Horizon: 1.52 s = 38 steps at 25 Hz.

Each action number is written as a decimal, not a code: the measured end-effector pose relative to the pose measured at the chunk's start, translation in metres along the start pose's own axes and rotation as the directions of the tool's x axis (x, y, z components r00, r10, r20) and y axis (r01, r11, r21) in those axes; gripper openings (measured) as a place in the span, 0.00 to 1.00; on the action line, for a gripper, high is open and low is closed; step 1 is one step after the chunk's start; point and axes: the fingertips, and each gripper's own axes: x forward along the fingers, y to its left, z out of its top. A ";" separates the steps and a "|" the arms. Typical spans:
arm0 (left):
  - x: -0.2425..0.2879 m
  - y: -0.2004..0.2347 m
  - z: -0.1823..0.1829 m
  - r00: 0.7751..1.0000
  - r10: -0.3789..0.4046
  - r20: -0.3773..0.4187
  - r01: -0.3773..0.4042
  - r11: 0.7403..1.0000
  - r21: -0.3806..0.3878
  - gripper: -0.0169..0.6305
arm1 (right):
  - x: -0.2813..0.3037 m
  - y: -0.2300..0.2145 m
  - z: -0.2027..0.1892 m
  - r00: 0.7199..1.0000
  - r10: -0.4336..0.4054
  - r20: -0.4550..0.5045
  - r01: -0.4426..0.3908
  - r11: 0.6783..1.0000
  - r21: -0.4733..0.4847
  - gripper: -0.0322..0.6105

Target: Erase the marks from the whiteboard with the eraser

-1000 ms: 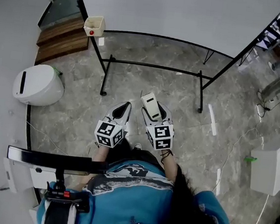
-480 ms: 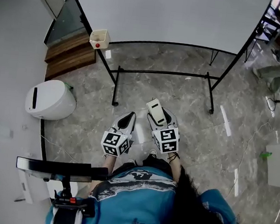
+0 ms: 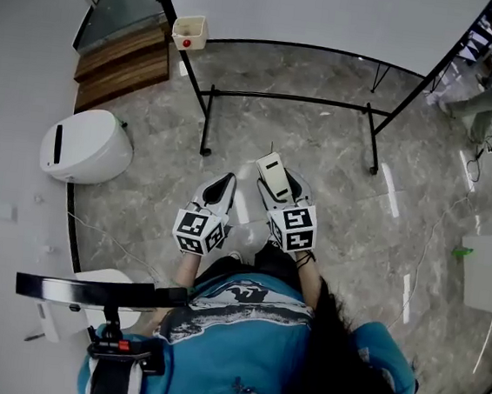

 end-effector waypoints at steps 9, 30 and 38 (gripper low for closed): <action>-0.049 0.020 -0.023 0.999 -0.036 -0.012 0.036 0.999 -0.028 0.03 | -0.007 0.060 -0.025 0.999 -0.022 -0.030 0.023 0.999 0.039 0.46; -0.094 0.035 -0.020 0.998 -0.062 0.034 0.063 0.997 -0.037 0.03 | -0.008 0.109 -0.025 0.997 -0.051 -0.051 0.050 0.999 -0.019 0.46; -0.092 0.036 -0.016 0.999 -0.042 0.033 0.044 0.998 -0.042 0.03 | -0.008 0.106 -0.022 0.998 -0.040 -0.056 0.038 0.999 -0.024 0.46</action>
